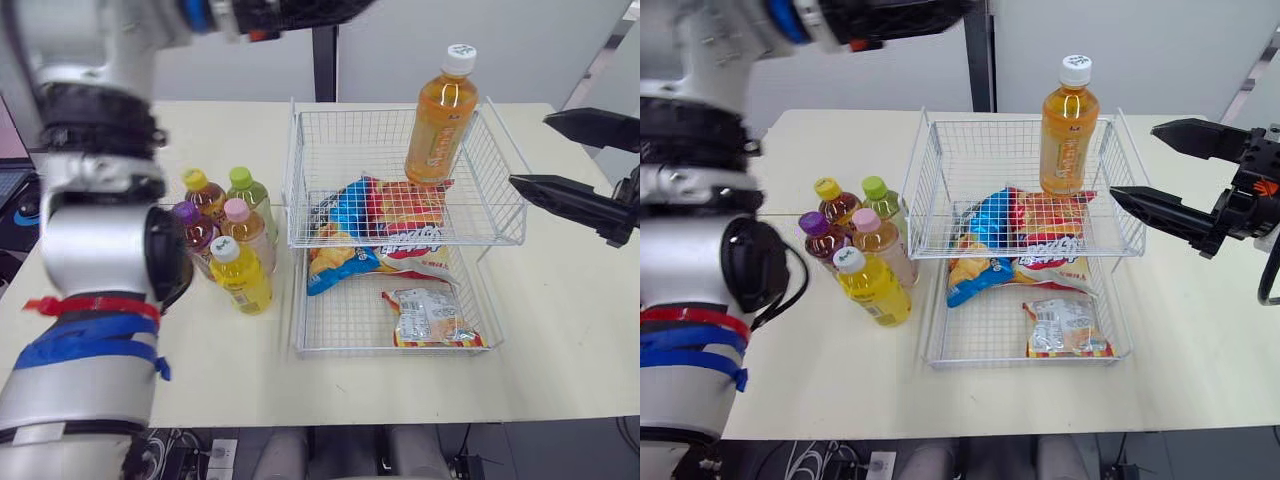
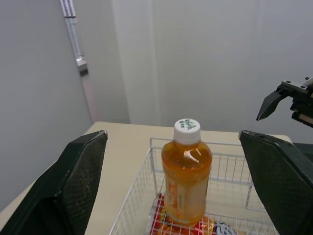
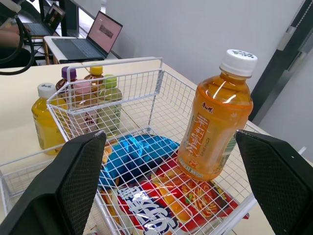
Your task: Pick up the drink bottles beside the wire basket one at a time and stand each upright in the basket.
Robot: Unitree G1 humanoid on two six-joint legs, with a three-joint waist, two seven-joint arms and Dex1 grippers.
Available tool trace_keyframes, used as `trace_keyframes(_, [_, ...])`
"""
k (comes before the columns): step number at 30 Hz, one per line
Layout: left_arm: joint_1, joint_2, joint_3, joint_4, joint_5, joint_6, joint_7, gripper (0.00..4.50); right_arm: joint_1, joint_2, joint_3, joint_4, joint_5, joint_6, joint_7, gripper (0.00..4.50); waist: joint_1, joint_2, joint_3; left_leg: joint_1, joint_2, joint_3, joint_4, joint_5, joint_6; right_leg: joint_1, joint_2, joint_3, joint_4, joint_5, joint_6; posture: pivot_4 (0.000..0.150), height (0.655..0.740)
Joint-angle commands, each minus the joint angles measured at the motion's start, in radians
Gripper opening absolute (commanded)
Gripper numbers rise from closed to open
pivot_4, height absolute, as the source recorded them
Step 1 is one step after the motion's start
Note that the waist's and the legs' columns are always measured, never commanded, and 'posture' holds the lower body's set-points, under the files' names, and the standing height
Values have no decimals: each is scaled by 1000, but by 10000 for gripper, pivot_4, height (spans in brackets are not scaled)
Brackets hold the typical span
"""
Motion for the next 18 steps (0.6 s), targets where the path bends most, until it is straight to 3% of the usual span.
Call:
trace_keyframes(1, [95,125,81,-242,-90,126,20,44782,-29,-28,3,11,2,-37,47,45000,-1,0,0,0,0,0,0,0,0,0,0,0,0,0,0,1500,7400])
trace_keyframes(7, [357,331,223,-462,-122,234,154,44782,-112,-36,116,67,-19,-73,136,45000,3,0,0,3,0,0,1,0,0,2,0,1,1,0,0,1500,7400])
trace_keyframes(12, [671,453,426,-583,-125,258,218,44782,-214,-4,255,126,-67,-120,234,45000,3,0,0,8,1,3,-1,0,0,5,0,4,1,0,0,1500,7400])
trace_keyframes(15, [878,475,560,-639,-111,252,239,44782,-257,22,308,157,-90,-136,275,45000,3,0,-1,8,2,4,-1,0,0,4,1,5,0,0,0,1500,7400])
trace_keyframes(18, [1069,428,701,-708,-102,244,286,44782,-290,53,349,181,-113,-148,302,45000,4,0,-1,9,2,3,-1,0,0,4,0,8,0,0,0,1500,7400])
